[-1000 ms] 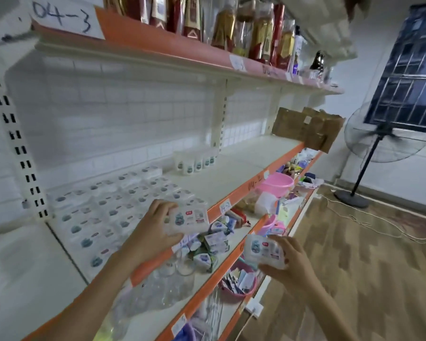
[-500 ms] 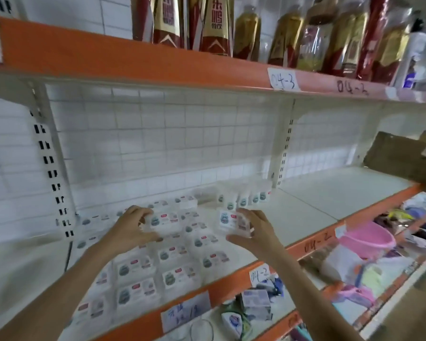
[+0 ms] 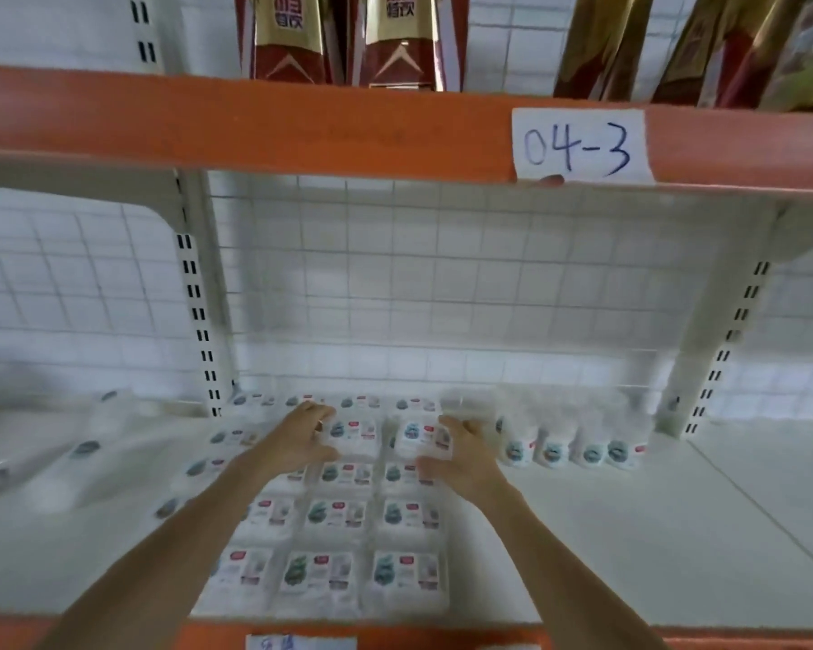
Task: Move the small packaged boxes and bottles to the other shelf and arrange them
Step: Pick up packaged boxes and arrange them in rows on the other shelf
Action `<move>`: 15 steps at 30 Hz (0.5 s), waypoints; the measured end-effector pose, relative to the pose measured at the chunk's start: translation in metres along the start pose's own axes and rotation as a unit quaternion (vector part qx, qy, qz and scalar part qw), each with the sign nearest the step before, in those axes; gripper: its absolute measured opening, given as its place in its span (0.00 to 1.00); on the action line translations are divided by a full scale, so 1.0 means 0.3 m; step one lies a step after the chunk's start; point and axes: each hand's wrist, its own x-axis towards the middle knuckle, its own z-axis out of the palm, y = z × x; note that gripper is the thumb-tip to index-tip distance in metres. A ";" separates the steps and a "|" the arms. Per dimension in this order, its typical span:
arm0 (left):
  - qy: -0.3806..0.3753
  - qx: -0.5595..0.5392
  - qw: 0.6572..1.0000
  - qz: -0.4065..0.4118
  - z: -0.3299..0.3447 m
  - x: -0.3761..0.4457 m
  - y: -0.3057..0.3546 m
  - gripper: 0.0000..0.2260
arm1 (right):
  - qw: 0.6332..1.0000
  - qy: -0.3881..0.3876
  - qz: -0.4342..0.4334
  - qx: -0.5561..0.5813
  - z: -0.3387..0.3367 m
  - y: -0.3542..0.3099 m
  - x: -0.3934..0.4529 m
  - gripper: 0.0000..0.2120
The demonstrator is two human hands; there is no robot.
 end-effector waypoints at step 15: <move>0.063 -0.203 0.977 -0.033 0.097 0.008 -0.033 0.31 | 0.972 0.024 0.009 0.234 0.058 0.051 0.054 0.19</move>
